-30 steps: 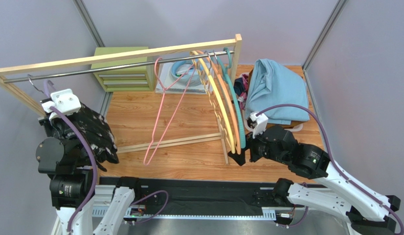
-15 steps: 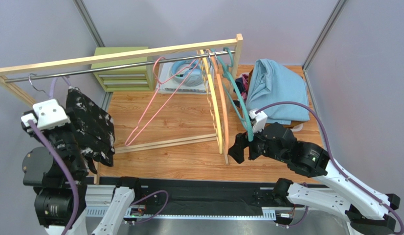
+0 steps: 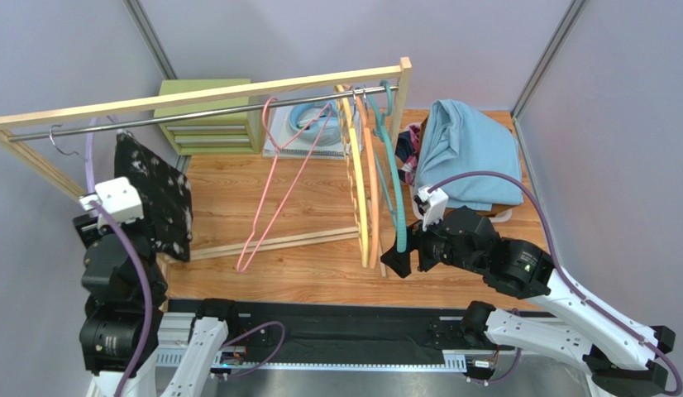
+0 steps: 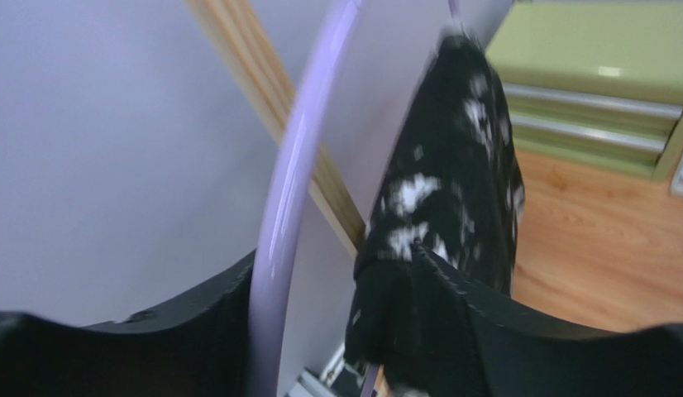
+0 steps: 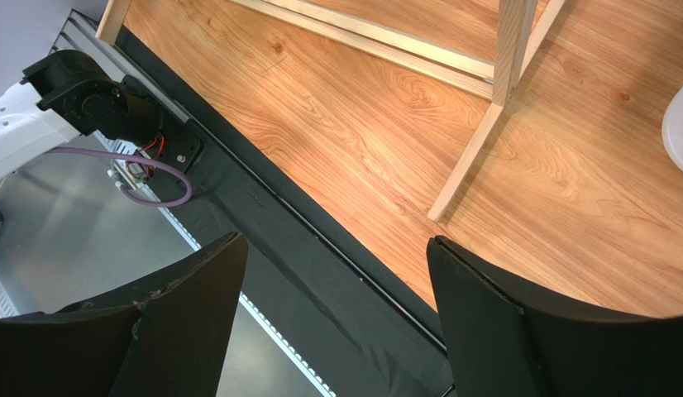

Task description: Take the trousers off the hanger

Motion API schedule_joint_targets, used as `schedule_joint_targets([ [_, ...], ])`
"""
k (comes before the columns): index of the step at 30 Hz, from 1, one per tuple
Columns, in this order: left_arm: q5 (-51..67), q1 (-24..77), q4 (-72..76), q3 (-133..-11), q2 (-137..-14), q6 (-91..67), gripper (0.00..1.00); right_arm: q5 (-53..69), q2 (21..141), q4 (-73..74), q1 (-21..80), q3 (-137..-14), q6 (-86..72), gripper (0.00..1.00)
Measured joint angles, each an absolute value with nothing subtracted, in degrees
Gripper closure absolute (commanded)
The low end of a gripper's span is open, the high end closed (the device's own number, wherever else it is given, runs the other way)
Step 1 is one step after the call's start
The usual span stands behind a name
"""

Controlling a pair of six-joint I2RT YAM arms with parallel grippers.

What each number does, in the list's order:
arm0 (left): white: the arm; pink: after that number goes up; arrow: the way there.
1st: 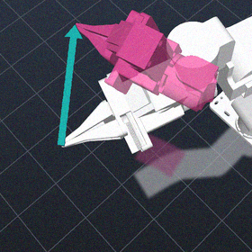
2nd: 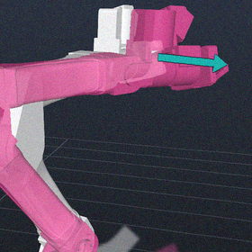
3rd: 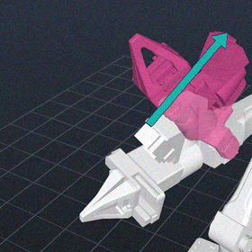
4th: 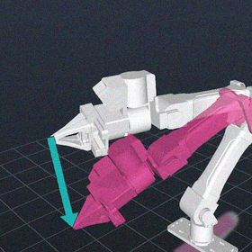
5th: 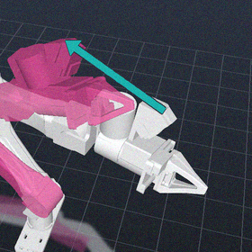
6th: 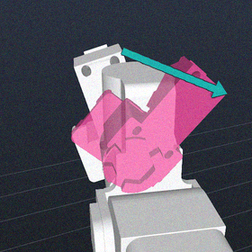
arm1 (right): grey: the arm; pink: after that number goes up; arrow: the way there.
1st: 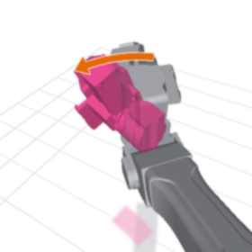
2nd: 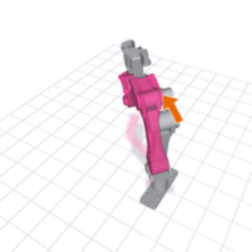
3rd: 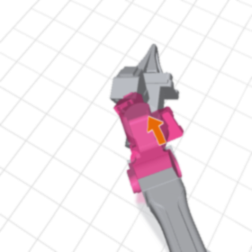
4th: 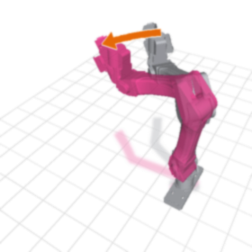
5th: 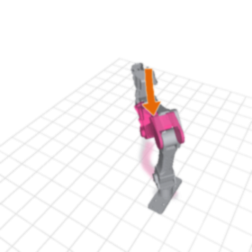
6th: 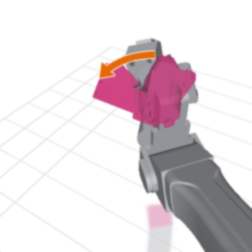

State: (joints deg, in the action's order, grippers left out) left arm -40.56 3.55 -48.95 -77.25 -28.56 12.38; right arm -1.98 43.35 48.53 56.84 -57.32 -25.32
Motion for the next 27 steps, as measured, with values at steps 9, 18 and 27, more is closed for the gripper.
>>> schedule_joint_targets([
  [9,-35.9,3.6,-50.2,-71.1,-27.4,6.6,0.96,-2.0,42.3,48.7,56.8,-57.4,-26.3,0.16],
  [18,-33.3,3.6,-39.6,-69.7,-21.3,9.3,1.00,-1.9,42.0,48.6,56.8,-57.2,-27.2,0.16],
  [27,-24.8,3.6,-25.2,-58.9,-16.8,9.0,1.00,-2.1,40.8,48.6,56.8,-55.8,-27.4,0.17],
])
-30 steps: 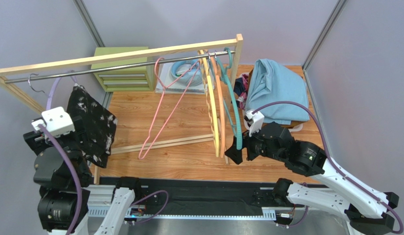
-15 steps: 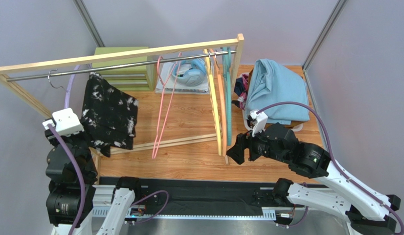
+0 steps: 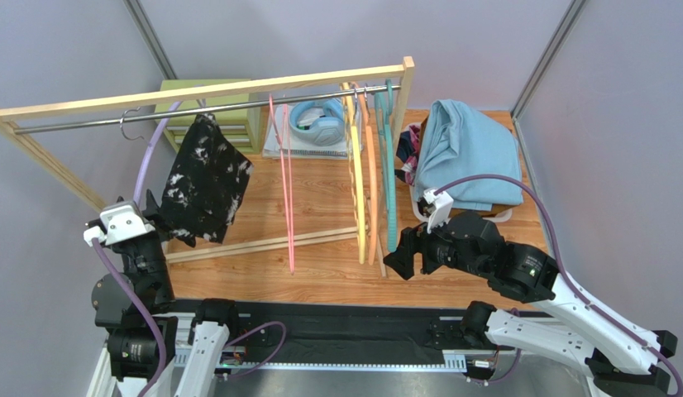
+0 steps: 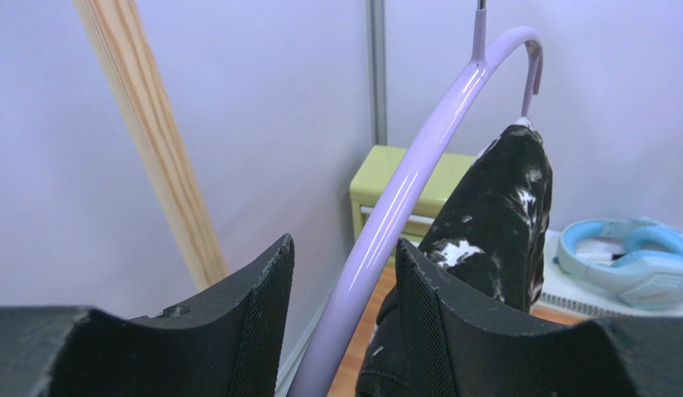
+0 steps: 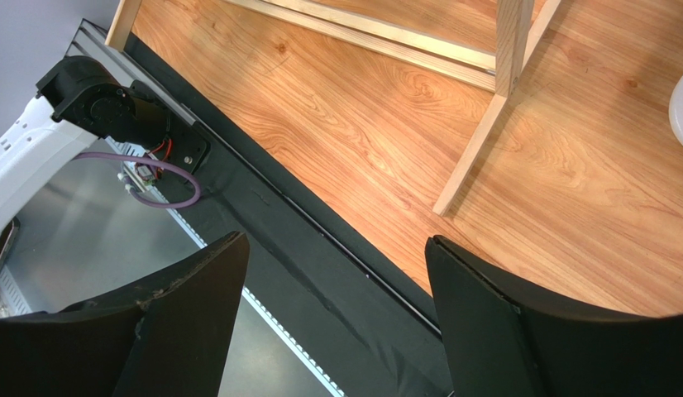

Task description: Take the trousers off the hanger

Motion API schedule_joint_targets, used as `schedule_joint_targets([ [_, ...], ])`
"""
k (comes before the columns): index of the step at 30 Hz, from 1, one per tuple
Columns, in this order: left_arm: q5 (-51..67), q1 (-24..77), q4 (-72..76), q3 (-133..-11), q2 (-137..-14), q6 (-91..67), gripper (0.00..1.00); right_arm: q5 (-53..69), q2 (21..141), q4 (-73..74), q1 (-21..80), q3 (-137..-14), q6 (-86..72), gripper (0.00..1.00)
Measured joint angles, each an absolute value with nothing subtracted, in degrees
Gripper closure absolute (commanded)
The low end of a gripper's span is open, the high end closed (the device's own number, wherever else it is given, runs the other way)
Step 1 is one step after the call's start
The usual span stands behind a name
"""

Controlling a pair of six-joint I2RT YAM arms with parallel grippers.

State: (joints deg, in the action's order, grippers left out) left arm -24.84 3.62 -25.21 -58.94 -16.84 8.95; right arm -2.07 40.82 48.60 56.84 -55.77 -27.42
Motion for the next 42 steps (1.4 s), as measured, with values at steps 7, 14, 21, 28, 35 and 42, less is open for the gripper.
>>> schedule_joint_targets([
  [7,-22.8,3.6,-8.8,-48.9,-12.5,9.1,1.00,-2.2,40.9,48.6,56.8,-55.7,-27.3,0.17],
  [14,-21.1,3.6,1.1,-44.1,-13.5,9.3,1.00,-2.7,42.4,49.0,56.8,-55.6,-26.5,0.17],
  [21,-20.0,3.7,8.8,-38.5,-11.4,9.3,1.00,-3.4,43.9,49.0,56.8,-55.6,-26.0,0.17],
  [28,-20.4,3.7,14.2,-35.1,-9.4,9.3,1.00,-3.4,47.3,49.1,56.8,-55.8,-25.6,0.17],
  [35,-20.9,3.7,18.2,-34.7,-7.9,9.5,1.00,-3.4,47.9,49.1,56.8,-57.5,-25.6,0.17],
  [42,-20.7,3.6,21.2,-34.7,-6.7,9.7,1.00,-3.4,49.6,49.1,56.8,-58.3,-25.6,0.17],
])
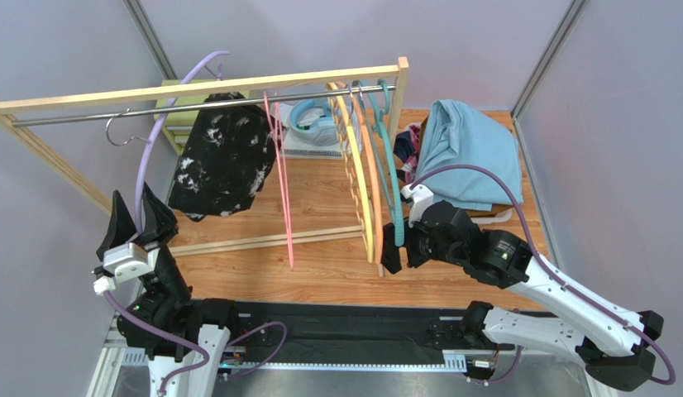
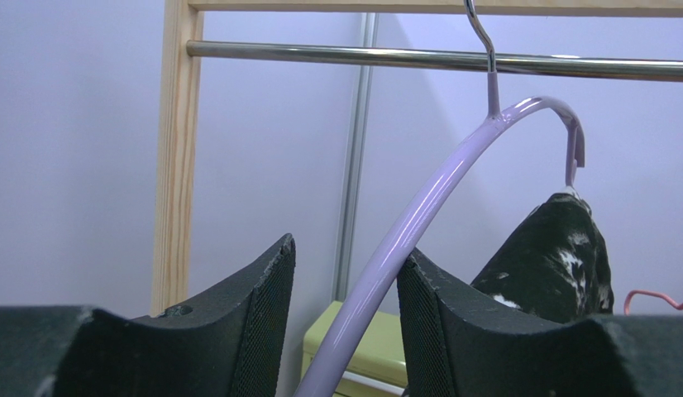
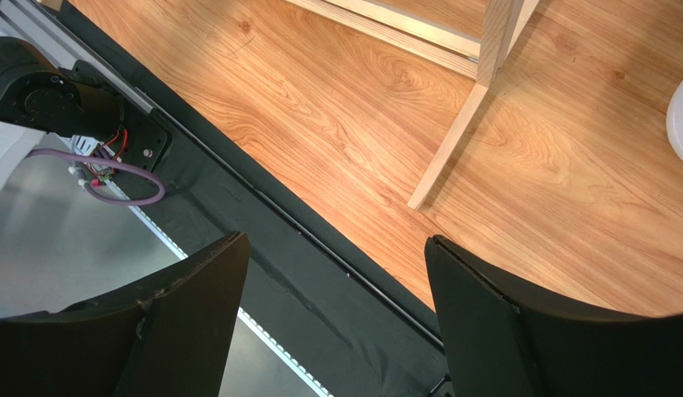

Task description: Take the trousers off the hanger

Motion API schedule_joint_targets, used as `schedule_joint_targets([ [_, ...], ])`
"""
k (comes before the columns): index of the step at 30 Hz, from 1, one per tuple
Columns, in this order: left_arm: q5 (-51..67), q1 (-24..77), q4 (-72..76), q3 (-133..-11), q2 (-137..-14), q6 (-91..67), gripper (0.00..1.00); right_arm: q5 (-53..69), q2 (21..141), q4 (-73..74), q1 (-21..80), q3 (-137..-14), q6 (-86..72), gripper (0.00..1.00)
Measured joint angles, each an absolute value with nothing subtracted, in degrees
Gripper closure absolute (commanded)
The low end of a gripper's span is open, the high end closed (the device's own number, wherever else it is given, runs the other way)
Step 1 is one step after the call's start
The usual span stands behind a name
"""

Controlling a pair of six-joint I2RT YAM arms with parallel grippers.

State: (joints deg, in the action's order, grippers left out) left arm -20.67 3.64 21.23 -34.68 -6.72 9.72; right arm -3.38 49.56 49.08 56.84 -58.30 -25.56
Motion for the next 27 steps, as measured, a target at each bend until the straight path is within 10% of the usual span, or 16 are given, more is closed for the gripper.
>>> schedule_joint_targets([
  [27,-18.9,5.1,-51.4,-76.6,-3.5,-2.0,1.00,-4.5,38.0,57.2,56.8,-60.9,-28.4,0.09],
])
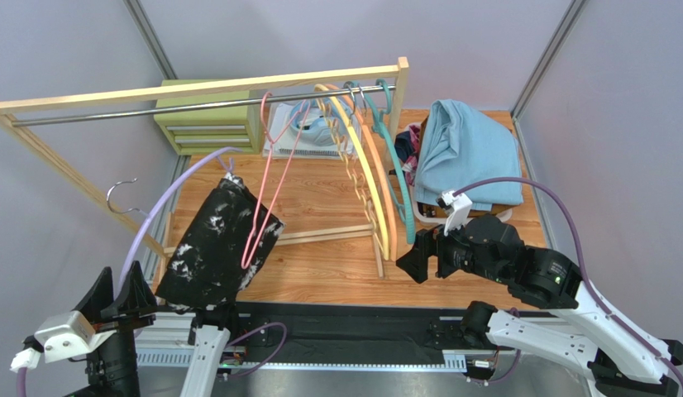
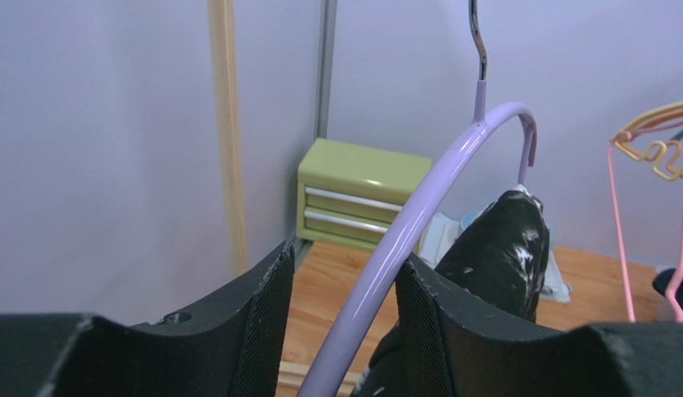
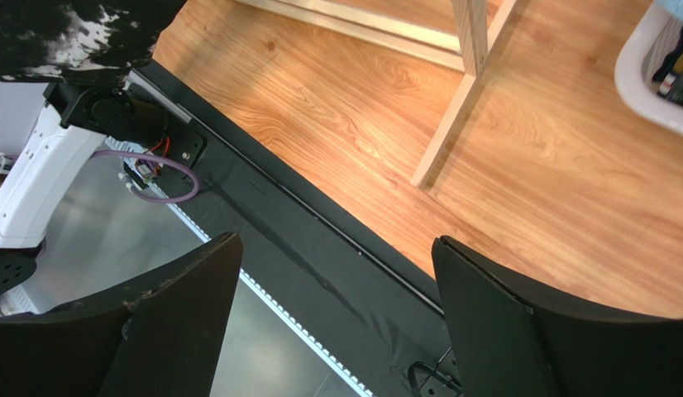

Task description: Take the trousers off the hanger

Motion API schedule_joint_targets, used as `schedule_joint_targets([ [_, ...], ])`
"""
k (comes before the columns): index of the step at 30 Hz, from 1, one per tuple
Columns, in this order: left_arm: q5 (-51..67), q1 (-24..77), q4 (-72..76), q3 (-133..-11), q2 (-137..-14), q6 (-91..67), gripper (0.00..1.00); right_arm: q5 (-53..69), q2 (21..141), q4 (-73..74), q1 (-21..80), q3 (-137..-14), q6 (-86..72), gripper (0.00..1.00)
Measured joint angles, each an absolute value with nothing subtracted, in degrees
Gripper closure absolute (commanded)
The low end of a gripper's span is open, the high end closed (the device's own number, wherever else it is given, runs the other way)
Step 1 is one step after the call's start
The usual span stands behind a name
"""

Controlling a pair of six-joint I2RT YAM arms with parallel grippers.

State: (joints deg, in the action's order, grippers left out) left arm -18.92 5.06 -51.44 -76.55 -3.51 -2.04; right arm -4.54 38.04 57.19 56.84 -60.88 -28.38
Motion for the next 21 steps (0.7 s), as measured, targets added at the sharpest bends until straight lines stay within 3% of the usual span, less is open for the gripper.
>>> schedule_joint_targets([
  [9,-14.9,5.2,-61.3,-73.5,-6.6,-13.1,1.00,-2.9,32.6,50.1,56.8,-44.1,-34.8,0.09],
  [16,-12.5,5.2,-59.2,-60.9,-3.1,-26.6,1.00,1.5,26.8,25.4,57.2,-23.3,-39.2,0.09],
  [21,-10.5,5.2,-55.8,-51.4,-0.6,-37.4,1.00,-5.1,22.7,8.5,64.5,-14.0,-36.4,0.08],
])
